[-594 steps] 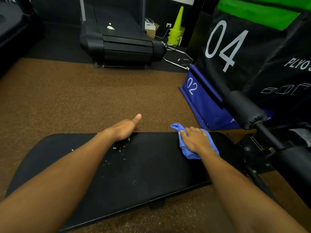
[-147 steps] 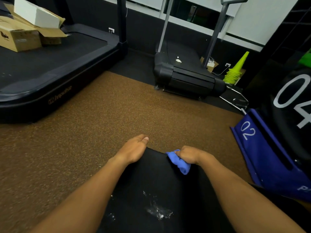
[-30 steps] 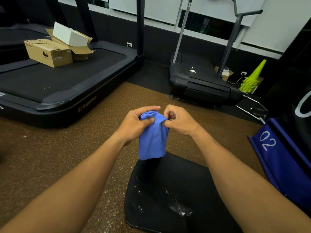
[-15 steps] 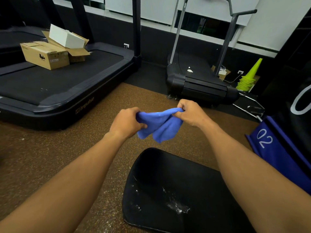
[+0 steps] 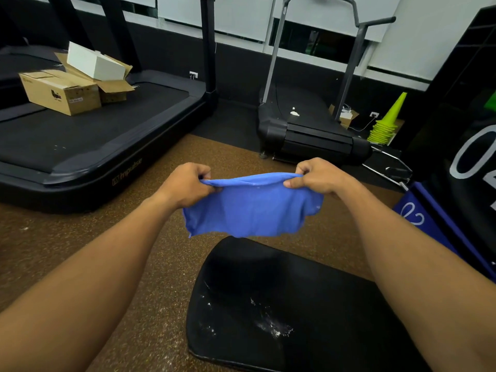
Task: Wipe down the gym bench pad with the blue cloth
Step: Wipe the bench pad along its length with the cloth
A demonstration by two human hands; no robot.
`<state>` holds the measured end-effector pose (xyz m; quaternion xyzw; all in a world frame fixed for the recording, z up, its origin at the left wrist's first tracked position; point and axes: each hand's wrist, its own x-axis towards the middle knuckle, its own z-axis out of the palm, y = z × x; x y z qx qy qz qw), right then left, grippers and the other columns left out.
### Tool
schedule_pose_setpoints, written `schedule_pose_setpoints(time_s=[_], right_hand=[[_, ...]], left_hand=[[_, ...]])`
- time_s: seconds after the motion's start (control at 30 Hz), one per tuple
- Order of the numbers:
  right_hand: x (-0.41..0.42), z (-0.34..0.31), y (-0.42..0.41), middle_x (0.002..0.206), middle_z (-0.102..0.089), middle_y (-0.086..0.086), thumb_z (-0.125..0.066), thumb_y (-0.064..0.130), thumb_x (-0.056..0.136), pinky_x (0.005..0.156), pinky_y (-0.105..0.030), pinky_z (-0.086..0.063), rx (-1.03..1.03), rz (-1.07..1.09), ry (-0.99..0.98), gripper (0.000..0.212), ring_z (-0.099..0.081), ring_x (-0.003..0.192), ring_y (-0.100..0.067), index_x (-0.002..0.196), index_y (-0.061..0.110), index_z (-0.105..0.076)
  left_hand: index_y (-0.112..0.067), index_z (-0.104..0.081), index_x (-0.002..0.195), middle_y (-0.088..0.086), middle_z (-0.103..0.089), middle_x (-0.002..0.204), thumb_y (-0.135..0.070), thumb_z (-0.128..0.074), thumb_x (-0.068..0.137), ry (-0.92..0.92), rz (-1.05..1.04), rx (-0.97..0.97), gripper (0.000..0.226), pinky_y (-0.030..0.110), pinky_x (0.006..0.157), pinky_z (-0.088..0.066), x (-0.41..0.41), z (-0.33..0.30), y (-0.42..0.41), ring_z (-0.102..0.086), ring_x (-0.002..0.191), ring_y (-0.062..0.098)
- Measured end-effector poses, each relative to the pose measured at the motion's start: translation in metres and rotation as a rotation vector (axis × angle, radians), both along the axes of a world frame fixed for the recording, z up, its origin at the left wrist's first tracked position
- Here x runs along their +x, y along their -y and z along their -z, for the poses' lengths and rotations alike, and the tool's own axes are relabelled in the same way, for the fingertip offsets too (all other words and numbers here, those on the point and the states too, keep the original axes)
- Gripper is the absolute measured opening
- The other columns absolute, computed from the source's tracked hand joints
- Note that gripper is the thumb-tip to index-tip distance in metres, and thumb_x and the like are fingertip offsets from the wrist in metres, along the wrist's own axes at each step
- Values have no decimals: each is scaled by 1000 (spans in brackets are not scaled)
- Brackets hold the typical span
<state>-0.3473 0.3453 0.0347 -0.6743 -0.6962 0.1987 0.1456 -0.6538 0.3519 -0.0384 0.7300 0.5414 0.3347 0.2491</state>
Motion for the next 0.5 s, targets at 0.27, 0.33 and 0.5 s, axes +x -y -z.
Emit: schedule_pose_setpoints(time_s=[0.27,0.33,0.5], right_hand=[[-17,6,7,62,-53,-5,-80,40,73,54,-30,-35,18,265,-38,42,-48,57,-17,58,13,-52],[-28,9,8,70,-59,-6,-78,32,72,54,-30,-37,5,298,-58,30,-52,60,-19,63,11,-58],[-68,12,9,65,-54,-5,-76,25,76,53,-27,-36,-12,214,-204,25,-50,58,-20,65,12,-57]], left_hand=[[-16,-62,69,4,-67,72,-28,-75,85,612,65,-553,24,31,63,-49,-3,-19,23,-63,65,18],[-8,-71,86,12,-76,85,-24,-72,85,676,-58,-624,16,37,74,-55,8,-22,26,-71,76,27],[-3,-67,105,11,-65,77,-7,-62,90,679,-88,-643,16,28,52,-54,56,-20,28,-62,56,22]])
